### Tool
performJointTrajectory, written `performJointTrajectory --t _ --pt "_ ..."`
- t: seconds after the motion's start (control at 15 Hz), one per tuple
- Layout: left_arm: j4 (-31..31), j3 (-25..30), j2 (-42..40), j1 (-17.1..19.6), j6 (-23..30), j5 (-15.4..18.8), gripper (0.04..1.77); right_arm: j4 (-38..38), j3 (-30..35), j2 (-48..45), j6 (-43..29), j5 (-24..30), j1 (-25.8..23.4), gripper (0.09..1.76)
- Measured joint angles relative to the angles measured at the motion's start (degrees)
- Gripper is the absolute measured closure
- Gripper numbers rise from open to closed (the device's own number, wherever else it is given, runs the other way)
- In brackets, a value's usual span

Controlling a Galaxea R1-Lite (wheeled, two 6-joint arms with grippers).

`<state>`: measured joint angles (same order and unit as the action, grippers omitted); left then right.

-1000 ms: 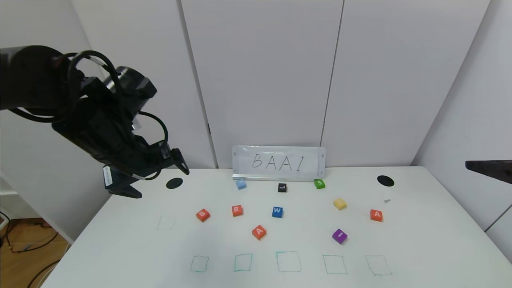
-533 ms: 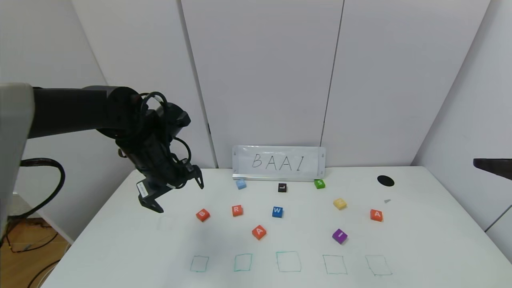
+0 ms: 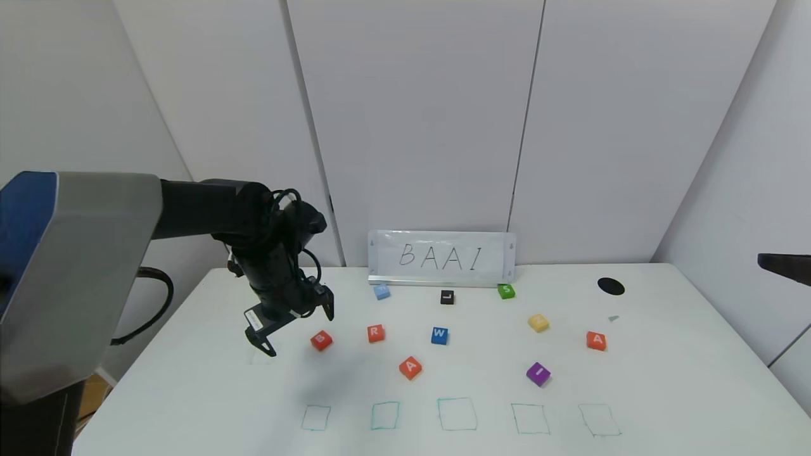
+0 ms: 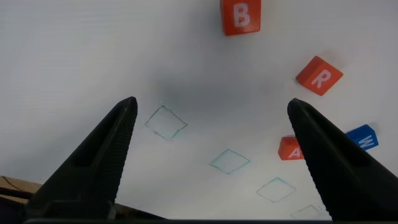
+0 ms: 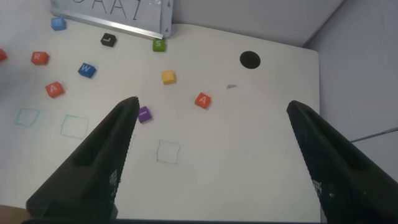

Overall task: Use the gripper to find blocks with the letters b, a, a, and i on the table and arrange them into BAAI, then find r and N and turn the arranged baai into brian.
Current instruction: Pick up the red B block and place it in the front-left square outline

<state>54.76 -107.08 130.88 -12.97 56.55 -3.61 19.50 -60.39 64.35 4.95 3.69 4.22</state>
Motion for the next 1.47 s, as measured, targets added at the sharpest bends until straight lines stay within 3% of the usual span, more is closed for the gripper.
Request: performJointTrajectory --t 0.87,1.47 --pt "-8.45 -0.59 8.24 -0.5 1.69 -4.92 0.09 -0.07 1.07 -0.27 0.57 -0.22 1.48 0.14" --pt "-8.62 -2.4 11.3 -0.06 3.94 -7.01 0.09 -0.16 1.71 -0.07 1.83 -0.46 1.82 0.14"
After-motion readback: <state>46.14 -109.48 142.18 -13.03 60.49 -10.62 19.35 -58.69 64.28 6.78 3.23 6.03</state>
